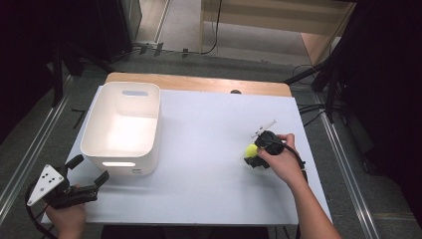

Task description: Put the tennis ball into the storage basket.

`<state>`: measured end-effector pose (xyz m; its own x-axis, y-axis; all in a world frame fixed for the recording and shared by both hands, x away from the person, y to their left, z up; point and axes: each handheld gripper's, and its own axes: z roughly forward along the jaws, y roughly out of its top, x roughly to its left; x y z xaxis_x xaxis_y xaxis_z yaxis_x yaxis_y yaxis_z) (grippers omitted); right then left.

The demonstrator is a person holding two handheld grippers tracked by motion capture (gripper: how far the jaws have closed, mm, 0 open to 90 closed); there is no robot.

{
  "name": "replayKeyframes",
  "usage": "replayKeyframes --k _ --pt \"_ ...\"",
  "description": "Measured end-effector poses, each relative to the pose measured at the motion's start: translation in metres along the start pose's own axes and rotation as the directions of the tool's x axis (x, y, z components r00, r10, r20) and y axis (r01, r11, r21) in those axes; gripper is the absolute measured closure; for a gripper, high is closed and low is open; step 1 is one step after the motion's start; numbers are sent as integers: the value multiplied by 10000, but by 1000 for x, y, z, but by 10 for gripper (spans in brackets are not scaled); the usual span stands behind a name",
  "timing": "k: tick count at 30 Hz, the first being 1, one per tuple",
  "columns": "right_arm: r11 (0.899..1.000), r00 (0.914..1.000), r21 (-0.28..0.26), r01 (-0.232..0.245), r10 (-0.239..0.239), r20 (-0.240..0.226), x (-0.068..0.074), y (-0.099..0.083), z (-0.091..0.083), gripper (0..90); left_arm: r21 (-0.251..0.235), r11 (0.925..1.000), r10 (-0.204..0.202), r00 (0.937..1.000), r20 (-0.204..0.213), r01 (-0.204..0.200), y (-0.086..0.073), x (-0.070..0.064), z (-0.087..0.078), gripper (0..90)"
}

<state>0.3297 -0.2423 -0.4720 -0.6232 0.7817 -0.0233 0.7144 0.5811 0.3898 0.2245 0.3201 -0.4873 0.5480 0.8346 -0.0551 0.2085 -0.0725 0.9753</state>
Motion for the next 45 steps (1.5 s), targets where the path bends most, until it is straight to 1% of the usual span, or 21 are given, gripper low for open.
replayKeyframes --k 2,5,6,8,11,15,21,22,23,25,27,30,33,35,39,45 --pt "10000 10000 47 35 -35 52 0 1 2 122 -2 10000 15 10000 2 -15 0 0 0 0" --pt "9998 9999 184 -63 60 132 -1 2 4 135 1 10000 1 10000 1 -1 0 0 0 0" --pt "9996 9999 254 -90 87 137 -1 2 5 151 -1 10000 0 10000 1 0 0 0 0 0" --pt "9994 9996 279 -202 197 186 -2 2 7 211 3 10000 10 10000 -7 -10 0 0 0 0" --pt "9991 9998 372 -189 186 87 -3 2 8 232 -7 10000 18 10000 -24 -18 0 0 0 0" --pt "9990 9999 423 -135 136 -37 -3 2 6 236 -7 10000 21 10000 -25 -21 0 -1 0 0" --pt "9995 9998 282 -121 124 -123 -2 2 1 237 7 10000 36 10000 -15 -36 0 0 0 0" --pt "9996 9998 226 -197 199 -78 -2 3 1 237 1 10000 31 10000 -10 -31 0 0 0 0" --pt "9998 9995 157 -149 154 -267 -2 5 -1 237 -11 10000 11 10000 -5 -11 0 0 0 0" --pt "9997 9994 150 -171 176 -289 -2 6 -2 237 3 10000 8 10000 1 -8 0 0 0 0" --pt "9999 9992 87 -77 80 -395 -1 9 -3 237 19 10000 15 10000 3 -15 0 0 0 0" --pt "10000 9992 15 -50 51 -400 2 14 -6 237 -17 10000 -2 10000 9 2 0 0 0 0" --pt "9999 9987 -106 83 -88 -508 7 21 -9 237 -30 10000 -11 10000 7 11 0 0 0 0" --pt "9999 9987 -104 94 -99 -507 8 22 -9 237 -25 10000 -15 10000 11 15 0 0 0 0" --pt "9991 9965 -233 340 -357 -757 13 31 -13 238 10 10000 15 10000 -13 -15 0 0 0 0" --pt "9985 9941 -252 477 -499 -958 17 39 -14 238 -24 10000 -13 10000 4 13 0 1 0 0"
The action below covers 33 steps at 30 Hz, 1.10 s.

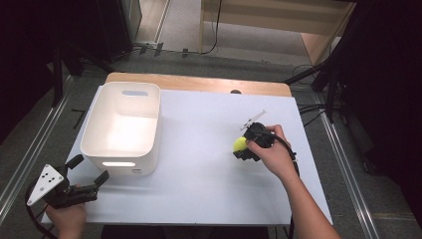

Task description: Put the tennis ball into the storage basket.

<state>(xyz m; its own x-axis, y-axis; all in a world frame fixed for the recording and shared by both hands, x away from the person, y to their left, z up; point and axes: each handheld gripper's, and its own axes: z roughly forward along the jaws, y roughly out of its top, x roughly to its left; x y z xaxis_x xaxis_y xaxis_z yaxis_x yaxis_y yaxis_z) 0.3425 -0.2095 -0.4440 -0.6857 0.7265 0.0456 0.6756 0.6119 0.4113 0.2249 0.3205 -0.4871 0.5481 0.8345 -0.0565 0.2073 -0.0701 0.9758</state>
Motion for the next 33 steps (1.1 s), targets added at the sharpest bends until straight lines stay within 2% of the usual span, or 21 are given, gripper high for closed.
replayKeyframes --k 4,14,17,29,33 --pt "9999 9997 -100 96 -98 -216 2 7 -1 239 -64 9999 -84 10000 1 84 0 0 -1 0" --pt "9993 9988 -119 344 -348 -358 10 17 -7 239 -24 10000 0 10000 30 0 0 0 -1 0" --pt "9995 9989 -121 292 -297 -360 11 19 -7 239 -25 10000 -3 10000 40 3 0 0 0 0" --pt "9973 9952 -11 740 -739 -635 17 31 -10 239 -80 9999 -94 9999 70 95 0 1 -1 0" --pt "9960 9939 -16 892 -891 -642 20 37 -11 239 -45 10000 -10 10000 93 11 0 1 0 0"
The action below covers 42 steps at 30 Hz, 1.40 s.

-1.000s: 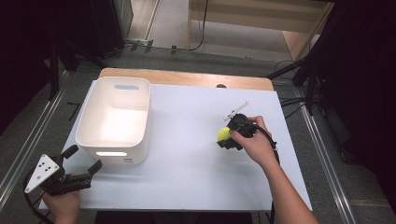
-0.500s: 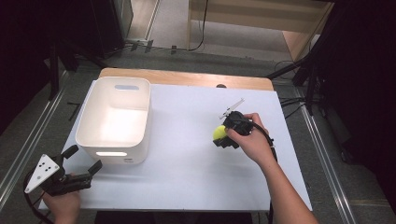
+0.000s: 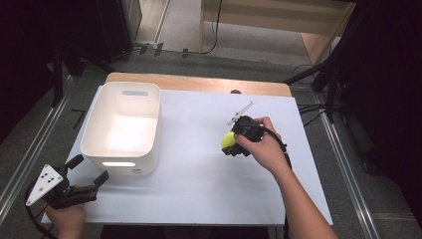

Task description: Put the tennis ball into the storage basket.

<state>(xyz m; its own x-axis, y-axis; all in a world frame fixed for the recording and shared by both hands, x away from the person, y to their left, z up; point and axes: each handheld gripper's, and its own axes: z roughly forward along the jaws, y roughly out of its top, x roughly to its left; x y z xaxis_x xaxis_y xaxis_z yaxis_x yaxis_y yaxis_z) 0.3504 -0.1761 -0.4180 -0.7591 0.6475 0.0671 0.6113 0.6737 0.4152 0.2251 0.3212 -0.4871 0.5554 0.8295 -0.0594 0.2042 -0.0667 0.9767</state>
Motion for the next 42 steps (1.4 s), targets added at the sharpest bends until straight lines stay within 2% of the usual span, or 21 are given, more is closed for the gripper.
replayKeyframes --k 10,17,22,42 --pt "9989 9989 83 456 -455 -87 8 19 1 239 2 10000 -40 10000 19 40 0 0 1 0" --pt "9971 9970 -69 756 -757 -156 15 32 -1 239 43 10000 -15 10000 29 15 0 0 0 0" --pt "9953 9947 -148 955 -959 -369 20 41 -1 239 0 10000 -60 10000 39 60 0 0 1 0" --pt "9860 9845 -416 1618 -1641 -621 40 79 -7 239 140 9999 63 10000 -24 -63 1 -1 2 0"
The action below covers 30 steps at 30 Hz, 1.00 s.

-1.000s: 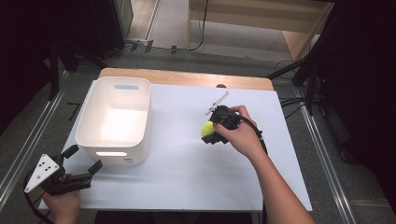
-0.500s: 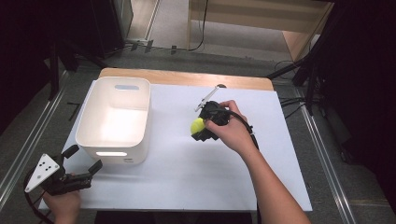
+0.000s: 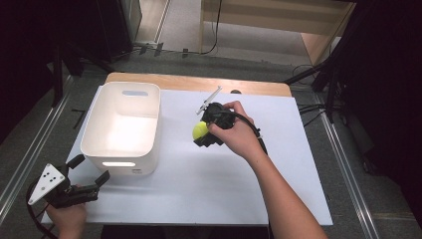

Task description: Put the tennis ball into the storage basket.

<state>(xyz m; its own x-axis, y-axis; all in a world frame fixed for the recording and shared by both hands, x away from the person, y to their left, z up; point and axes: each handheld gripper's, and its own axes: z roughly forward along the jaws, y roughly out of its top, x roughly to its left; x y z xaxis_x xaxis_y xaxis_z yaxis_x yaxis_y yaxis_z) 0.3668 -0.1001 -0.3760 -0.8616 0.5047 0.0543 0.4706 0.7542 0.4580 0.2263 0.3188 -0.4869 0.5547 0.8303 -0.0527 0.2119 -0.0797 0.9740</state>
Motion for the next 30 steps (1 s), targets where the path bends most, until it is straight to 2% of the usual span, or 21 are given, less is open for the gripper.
replayKeyframes --k 15,16,18,23,30 --pt "9986 9985 -114 514 -516 -185 9 22 0 239 19 10000 14 10000 8 -14 0 0 1 0" --pt "9991 9989 -133 396 -399 -235 10 24 0 239 21 10000 15 10000 7 -15 0 0 1 0" --pt "9985 9983 -121 541 -543 -202 10 25 0 239 31 10000 8 10000 8 -8 0 0 1 0" --pt "9979 9979 -302 566 -575 -297 12 31 0 239 35 10000 2 10000 11 -2 0 0 1 0" --pt "9974 9972 -194 689 -694 -262 16 39 -2 239 105 9999 87 10000 -3 -87 0 -1 2 0"
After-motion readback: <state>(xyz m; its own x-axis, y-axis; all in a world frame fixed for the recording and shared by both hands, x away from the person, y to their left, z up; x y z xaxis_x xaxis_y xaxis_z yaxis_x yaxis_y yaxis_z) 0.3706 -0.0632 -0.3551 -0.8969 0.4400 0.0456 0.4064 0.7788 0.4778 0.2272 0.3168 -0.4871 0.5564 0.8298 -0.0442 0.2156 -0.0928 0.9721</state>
